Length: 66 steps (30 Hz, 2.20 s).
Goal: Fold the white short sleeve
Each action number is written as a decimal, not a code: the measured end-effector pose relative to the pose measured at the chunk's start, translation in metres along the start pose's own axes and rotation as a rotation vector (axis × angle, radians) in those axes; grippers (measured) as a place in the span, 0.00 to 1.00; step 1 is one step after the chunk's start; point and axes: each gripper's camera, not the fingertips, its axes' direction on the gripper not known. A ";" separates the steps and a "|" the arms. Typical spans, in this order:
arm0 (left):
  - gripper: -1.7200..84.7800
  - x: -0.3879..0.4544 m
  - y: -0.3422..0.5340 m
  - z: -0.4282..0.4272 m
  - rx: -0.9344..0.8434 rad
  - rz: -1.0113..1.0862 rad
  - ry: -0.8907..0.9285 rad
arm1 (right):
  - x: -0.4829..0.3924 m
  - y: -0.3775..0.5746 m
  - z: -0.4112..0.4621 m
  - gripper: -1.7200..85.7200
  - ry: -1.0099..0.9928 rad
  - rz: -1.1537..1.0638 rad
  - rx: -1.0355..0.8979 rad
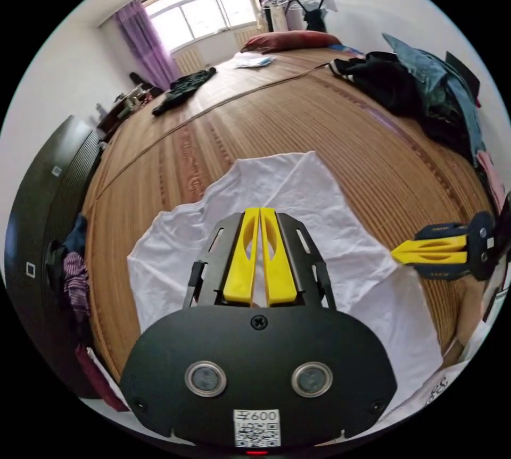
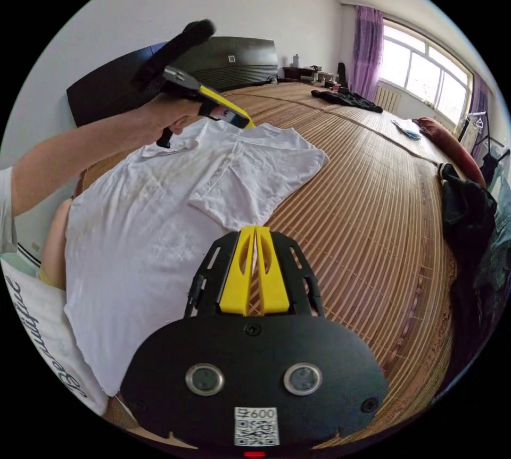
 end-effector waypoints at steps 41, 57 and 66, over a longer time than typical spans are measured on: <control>0.03 -0.056 -0.116 0.229 -0.179 0.006 0.148 | 0.052 -0.060 -0.087 0.01 -0.214 0.200 -0.055; 0.09 -0.129 -0.132 0.180 -0.079 -0.089 0.431 | 0.042 -0.075 -0.108 0.01 -0.197 0.198 -0.053; 0.07 -0.093 -0.129 0.187 -0.160 -0.010 0.419 | 0.040 -0.081 -0.117 0.01 -0.229 0.216 -0.042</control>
